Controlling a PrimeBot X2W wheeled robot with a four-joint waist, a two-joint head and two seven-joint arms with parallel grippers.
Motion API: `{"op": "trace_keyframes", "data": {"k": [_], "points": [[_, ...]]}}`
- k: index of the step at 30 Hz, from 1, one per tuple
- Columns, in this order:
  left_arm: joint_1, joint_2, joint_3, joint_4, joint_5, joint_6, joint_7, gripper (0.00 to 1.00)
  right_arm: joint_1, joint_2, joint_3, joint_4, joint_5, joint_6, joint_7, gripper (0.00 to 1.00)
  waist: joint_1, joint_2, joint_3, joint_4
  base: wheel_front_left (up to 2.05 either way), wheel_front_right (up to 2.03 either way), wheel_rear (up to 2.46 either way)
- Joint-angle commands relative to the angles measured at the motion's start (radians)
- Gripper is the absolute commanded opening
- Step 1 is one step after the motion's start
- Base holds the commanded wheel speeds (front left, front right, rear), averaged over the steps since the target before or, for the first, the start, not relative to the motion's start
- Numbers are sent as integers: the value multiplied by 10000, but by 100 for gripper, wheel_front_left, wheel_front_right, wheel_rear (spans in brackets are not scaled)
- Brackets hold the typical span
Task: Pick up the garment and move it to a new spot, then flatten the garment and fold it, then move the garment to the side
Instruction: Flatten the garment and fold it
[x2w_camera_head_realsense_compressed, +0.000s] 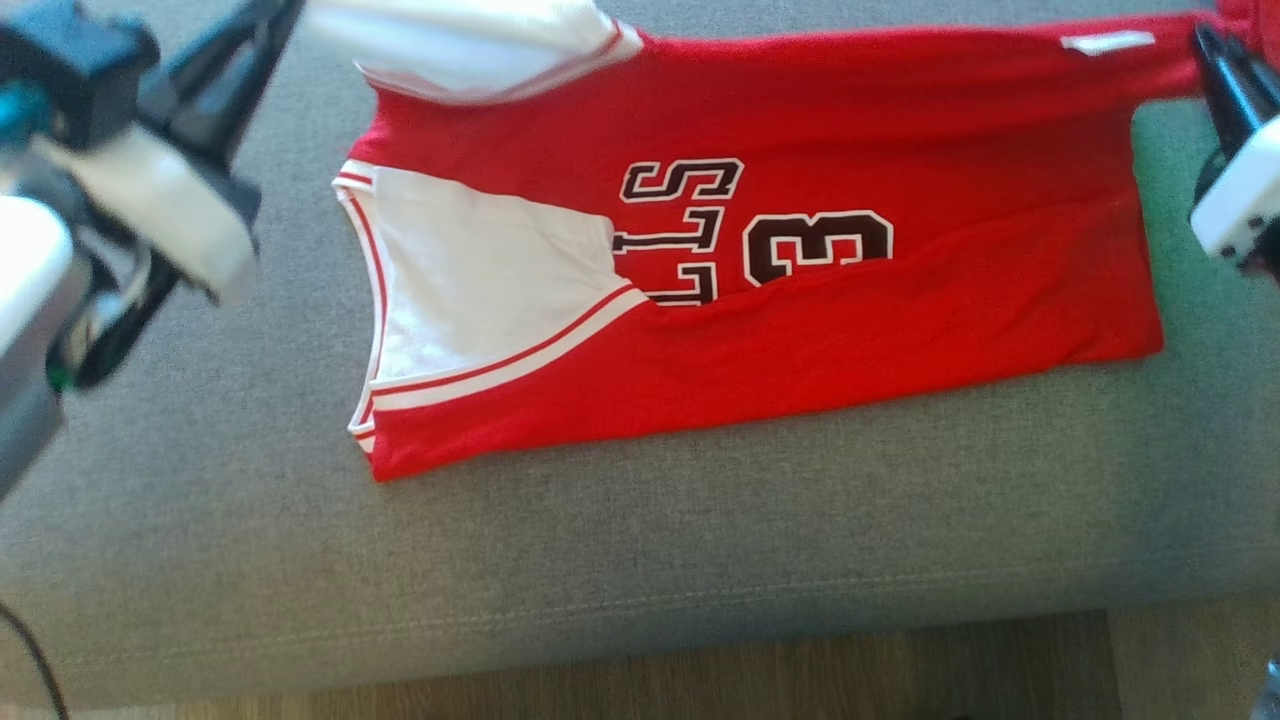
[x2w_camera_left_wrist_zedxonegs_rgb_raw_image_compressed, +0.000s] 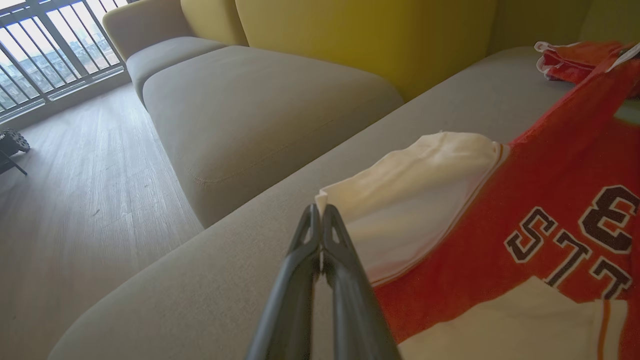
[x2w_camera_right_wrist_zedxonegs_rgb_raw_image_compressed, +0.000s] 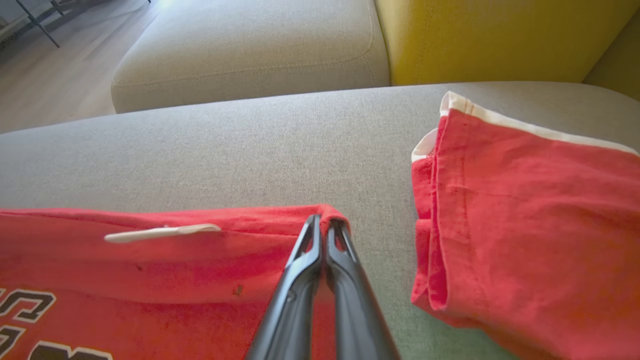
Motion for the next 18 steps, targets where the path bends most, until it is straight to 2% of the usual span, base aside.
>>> {"op": "trace_keyframes", "data": {"k": [1, 3, 7, 12, 18], "points": [[229, 825, 511, -709, -249, 340, 64, 0, 305, -260, -55, -611, 59, -4, 184, 0, 0, 0, -62, 76, 0, 0, 0], [461, 964, 490, -1056, -319, 500, 99, 0, 453, -280, -85, -730, 61, -4, 269, 0, 0, 0, -68, 100, 0, 0, 0], [1430, 1411, 466, -2404, -523, 1345, 66, 0, 1000, -237, -244, -1168, 98, -4, 528, 0, 0, 0, -43, 158, 0, 0, 0], [2546, 1680, 375, -3732, -568, 2263, -19, 0, 1555, -210, -437, -1610, 14, -4, 832, 0, 0, 0, 79, 239, 0, 0, 0], [3410, 1816, 462, -4445, -684, 2919, -79, 0, 1937, -314, -460, -2105, -19, -4, 1178, 0, 0, 0, 200, 336, 0, 0, 0]]}}
